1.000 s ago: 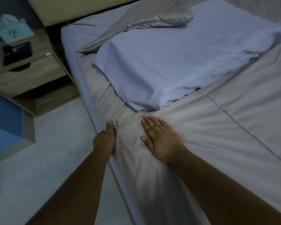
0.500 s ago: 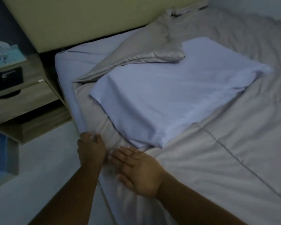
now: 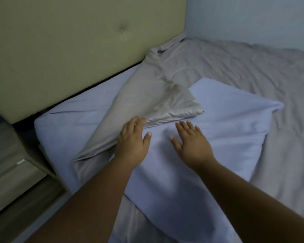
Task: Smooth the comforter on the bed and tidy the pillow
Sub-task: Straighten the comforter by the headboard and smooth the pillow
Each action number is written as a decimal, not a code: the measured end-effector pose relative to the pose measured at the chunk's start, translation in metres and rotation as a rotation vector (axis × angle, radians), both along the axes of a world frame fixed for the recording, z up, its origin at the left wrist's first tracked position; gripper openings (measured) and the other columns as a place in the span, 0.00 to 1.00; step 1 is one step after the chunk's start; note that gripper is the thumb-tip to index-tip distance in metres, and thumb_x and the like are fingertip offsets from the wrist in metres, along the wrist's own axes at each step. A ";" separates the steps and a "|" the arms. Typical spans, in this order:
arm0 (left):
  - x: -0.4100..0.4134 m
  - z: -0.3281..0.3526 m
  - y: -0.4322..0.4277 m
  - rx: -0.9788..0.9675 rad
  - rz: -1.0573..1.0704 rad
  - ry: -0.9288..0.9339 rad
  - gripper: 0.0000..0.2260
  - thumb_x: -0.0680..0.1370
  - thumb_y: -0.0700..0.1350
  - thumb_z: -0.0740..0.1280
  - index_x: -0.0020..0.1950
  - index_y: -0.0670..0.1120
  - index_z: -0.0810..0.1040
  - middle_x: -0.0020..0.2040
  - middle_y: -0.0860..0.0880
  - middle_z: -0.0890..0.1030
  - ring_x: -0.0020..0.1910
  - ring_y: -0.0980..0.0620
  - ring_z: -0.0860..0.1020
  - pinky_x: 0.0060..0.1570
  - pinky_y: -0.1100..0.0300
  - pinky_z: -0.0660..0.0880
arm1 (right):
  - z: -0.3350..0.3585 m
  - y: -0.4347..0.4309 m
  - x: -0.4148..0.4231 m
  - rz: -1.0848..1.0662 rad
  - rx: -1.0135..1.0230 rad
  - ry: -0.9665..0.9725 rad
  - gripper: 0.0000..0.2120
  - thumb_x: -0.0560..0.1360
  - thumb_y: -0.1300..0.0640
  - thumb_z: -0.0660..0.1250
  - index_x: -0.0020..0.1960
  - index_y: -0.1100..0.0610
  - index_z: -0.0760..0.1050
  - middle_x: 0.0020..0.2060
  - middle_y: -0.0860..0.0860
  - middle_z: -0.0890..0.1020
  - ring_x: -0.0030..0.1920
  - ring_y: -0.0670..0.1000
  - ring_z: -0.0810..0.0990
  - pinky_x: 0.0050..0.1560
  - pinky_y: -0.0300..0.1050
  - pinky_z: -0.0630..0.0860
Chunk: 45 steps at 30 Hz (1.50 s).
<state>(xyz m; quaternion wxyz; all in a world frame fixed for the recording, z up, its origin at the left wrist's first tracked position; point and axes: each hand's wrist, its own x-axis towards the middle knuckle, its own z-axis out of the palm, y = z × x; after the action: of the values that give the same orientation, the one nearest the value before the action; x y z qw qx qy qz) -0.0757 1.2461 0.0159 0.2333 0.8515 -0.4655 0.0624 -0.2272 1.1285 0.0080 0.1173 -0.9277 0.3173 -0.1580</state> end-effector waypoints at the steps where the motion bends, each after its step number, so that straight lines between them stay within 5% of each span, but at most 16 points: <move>1: 0.001 0.001 -0.009 0.049 -0.029 0.010 0.25 0.78 0.56 0.56 0.72 0.45 0.66 0.73 0.44 0.66 0.70 0.41 0.65 0.67 0.48 0.65 | 0.003 -0.011 -0.002 -0.042 0.007 0.030 0.35 0.76 0.39 0.44 0.74 0.59 0.60 0.74 0.56 0.63 0.75 0.56 0.58 0.74 0.49 0.50; 6: -0.003 -0.007 -0.048 0.244 -0.141 0.060 0.27 0.80 0.56 0.56 0.77 0.53 0.52 0.79 0.52 0.51 0.77 0.47 0.52 0.74 0.51 0.52 | -0.002 -0.054 -0.005 -0.205 0.050 0.088 0.30 0.80 0.43 0.51 0.76 0.58 0.55 0.76 0.54 0.58 0.76 0.54 0.53 0.75 0.50 0.48; 14: 0.003 -0.020 -0.114 0.238 -0.172 0.001 0.29 0.79 0.54 0.59 0.77 0.55 0.52 0.79 0.50 0.50 0.76 0.44 0.52 0.74 0.50 0.51 | -0.020 -0.094 0.002 -0.275 0.081 0.047 0.29 0.80 0.43 0.50 0.76 0.56 0.55 0.76 0.53 0.59 0.77 0.54 0.52 0.75 0.51 0.47; 18: 0.010 -0.016 -0.151 0.313 -0.239 -0.154 0.28 0.79 0.45 0.58 0.74 0.66 0.53 0.77 0.51 0.55 0.72 0.43 0.62 0.70 0.49 0.58 | -0.016 -0.117 0.002 -0.295 0.076 0.036 0.28 0.81 0.43 0.50 0.76 0.56 0.55 0.76 0.52 0.58 0.77 0.53 0.51 0.75 0.50 0.47; 23: 0.034 0.004 -0.170 0.420 -0.422 -0.395 0.32 0.80 0.40 0.53 0.70 0.75 0.49 0.70 0.50 0.61 0.57 0.43 0.71 0.53 0.50 0.69 | -0.012 -0.137 0.007 -0.371 0.122 0.046 0.27 0.81 0.45 0.49 0.76 0.57 0.55 0.76 0.53 0.57 0.77 0.53 0.51 0.75 0.49 0.46; 27: 0.099 0.026 -0.161 0.432 -0.409 -0.559 0.25 0.74 0.41 0.60 0.62 0.70 0.72 0.64 0.48 0.64 0.43 0.42 0.76 0.36 0.56 0.71 | -0.005 -0.136 0.043 -0.369 0.178 0.079 0.27 0.82 0.45 0.47 0.77 0.57 0.53 0.77 0.52 0.56 0.77 0.52 0.49 0.76 0.48 0.45; 31: 0.201 0.046 -0.140 0.637 -0.222 -0.608 0.20 0.81 0.52 0.55 0.70 0.69 0.60 0.71 0.48 0.59 0.59 0.41 0.69 0.50 0.52 0.68 | 0.004 -0.116 0.129 -0.315 0.209 0.050 0.27 0.82 0.46 0.47 0.77 0.57 0.53 0.77 0.53 0.56 0.77 0.52 0.50 0.75 0.47 0.45; 33: 0.252 0.057 -0.123 0.599 -0.154 -0.577 0.19 0.79 0.57 0.57 0.70 0.66 0.62 0.70 0.47 0.61 0.60 0.40 0.68 0.52 0.52 0.68 | 0.003 -0.099 0.185 -0.283 0.199 0.047 0.27 0.82 0.46 0.48 0.76 0.57 0.53 0.77 0.53 0.56 0.77 0.52 0.51 0.75 0.47 0.46; 36: 0.342 0.057 -0.100 0.602 -0.128 -0.454 0.19 0.79 0.55 0.58 0.70 0.60 0.67 0.68 0.45 0.64 0.62 0.41 0.66 0.50 0.66 0.64 | -0.008 -0.071 0.275 -0.223 0.203 0.084 0.27 0.82 0.45 0.45 0.77 0.57 0.51 0.77 0.52 0.55 0.77 0.52 0.50 0.75 0.47 0.45; 39: 0.430 0.045 -0.060 0.808 -0.086 -0.660 0.21 0.78 0.62 0.57 0.70 0.71 0.57 0.69 0.49 0.59 0.61 0.46 0.66 0.58 0.71 0.61 | -0.024 -0.038 0.362 -0.172 0.255 0.124 0.27 0.82 0.45 0.42 0.77 0.56 0.47 0.77 0.51 0.51 0.77 0.51 0.47 0.76 0.47 0.44; 41: 0.488 0.055 -0.022 0.769 0.042 -0.826 0.18 0.76 0.67 0.52 0.65 0.78 0.56 0.65 0.53 0.61 0.59 0.54 0.64 0.58 0.73 0.56 | -0.031 -0.013 0.417 -0.149 0.271 0.120 0.27 0.82 0.45 0.41 0.77 0.56 0.46 0.78 0.51 0.50 0.77 0.51 0.46 0.76 0.47 0.44; 45: 0.588 0.055 0.059 0.752 0.006 -0.614 0.21 0.77 0.57 0.59 0.70 0.63 0.67 0.70 0.46 0.66 0.56 0.44 0.74 0.53 0.59 0.73 | -0.045 0.038 0.518 -0.056 0.258 0.117 0.37 0.74 0.39 0.30 0.77 0.56 0.48 0.77 0.52 0.52 0.77 0.51 0.48 0.75 0.46 0.44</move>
<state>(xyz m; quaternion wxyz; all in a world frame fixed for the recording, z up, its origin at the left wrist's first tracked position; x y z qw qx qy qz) 0.5127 1.3051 0.0709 -0.2389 0.8203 -0.5008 0.1388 0.2910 1.1663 -0.0373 0.2127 -0.9032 0.3671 -0.0649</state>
